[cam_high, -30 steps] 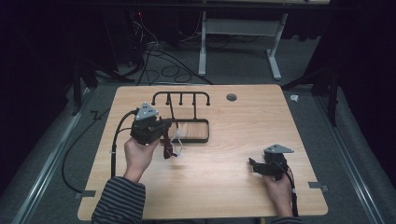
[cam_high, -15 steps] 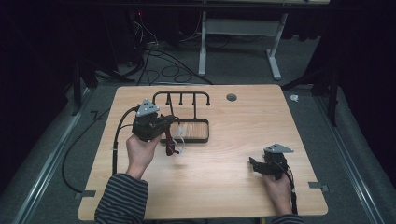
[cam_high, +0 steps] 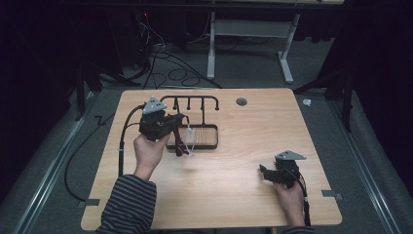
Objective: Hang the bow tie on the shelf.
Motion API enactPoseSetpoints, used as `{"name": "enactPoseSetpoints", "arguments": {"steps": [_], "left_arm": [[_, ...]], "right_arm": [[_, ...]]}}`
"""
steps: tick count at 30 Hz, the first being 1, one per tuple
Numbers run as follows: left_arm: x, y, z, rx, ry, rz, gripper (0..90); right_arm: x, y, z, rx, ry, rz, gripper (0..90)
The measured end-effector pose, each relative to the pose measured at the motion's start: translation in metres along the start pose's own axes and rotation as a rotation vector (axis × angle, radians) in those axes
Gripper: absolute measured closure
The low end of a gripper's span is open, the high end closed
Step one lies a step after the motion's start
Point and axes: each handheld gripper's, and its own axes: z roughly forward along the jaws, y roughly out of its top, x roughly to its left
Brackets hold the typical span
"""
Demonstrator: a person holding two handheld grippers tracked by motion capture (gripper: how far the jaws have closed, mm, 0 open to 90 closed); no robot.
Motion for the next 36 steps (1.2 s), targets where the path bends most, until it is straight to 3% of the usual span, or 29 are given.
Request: {"name": "enactPoseSetpoints", "arguments": {"steps": [16,36], "left_arm": [[0.005,0.013,0.018,-0.008,0.013,-0.019,89.5],[0.018,0.015,0.031,-0.019,0.036,-0.064,89.5]], "right_arm": [[0.000,0.000,0.000,0.000,0.002,-0.004,27.0],[0.000,0.000,0.000,0.000,0.003,-0.005,26.9]]}}
